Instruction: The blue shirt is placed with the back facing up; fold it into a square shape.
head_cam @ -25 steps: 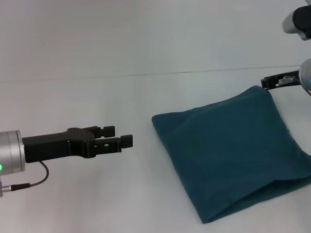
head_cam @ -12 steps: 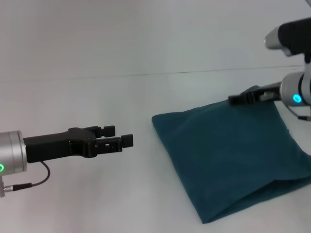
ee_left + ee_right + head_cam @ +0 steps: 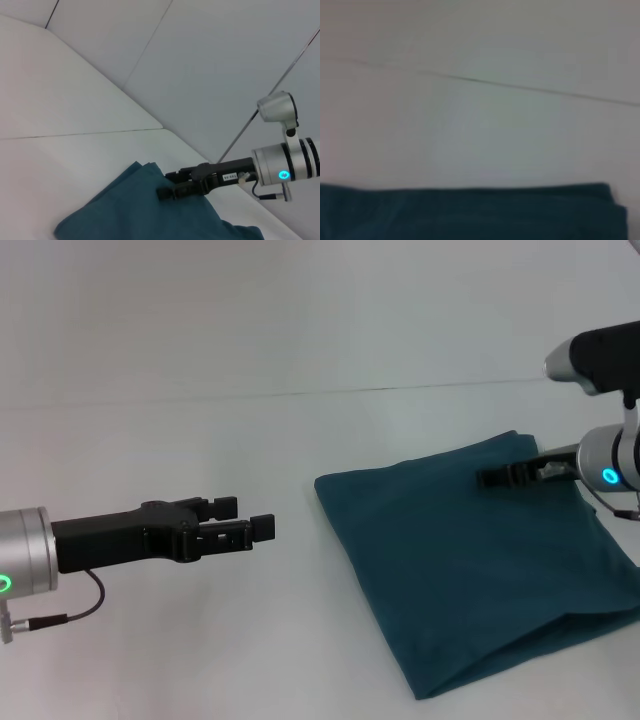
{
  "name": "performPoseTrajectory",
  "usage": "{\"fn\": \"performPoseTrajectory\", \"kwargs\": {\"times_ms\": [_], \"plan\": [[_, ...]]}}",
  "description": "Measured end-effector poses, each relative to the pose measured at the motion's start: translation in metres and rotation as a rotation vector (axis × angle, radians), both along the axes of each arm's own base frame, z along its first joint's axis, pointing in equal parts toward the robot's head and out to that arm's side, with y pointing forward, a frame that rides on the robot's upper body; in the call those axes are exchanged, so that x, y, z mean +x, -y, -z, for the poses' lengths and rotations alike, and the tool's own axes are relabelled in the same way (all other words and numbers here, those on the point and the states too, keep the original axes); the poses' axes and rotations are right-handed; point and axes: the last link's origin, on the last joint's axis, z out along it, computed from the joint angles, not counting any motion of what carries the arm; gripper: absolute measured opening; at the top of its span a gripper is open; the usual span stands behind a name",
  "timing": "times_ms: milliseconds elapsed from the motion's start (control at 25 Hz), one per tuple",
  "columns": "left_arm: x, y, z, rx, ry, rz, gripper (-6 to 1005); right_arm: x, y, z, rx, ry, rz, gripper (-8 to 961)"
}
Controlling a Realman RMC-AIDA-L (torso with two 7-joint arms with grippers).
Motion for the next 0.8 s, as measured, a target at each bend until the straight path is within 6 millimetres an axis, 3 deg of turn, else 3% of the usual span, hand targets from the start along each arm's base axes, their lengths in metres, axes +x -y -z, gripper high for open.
{"fn": "performPoseTrajectory", "kwargs": {"times_ms": [280, 400, 720, 800], "plan": [[0.000, 0.000, 0.000, -0.003, 0.002, 0.002, 874, -0.027, 0.003, -0.027, 0.033, -0.034, -0.075, 873], [-0.002, 0.002, -0.001, -0.002, 0.006, -0.004, 874, -0.039, 0.015, -0.040, 0.004, -0.054, -0.124, 863], [-0.004, -0.002, -0.005, -0.036, -0.006, -0.064, 874, -0.038, 0.050, -0.054, -0.095, -0.095, -0.179, 795], [-0.001, -0.004, -0.005, -0.069, -0.020, -0.069, 874, -0.035, 0.062, -0.058, -0.142, -0.111, -0.196, 715]]}}
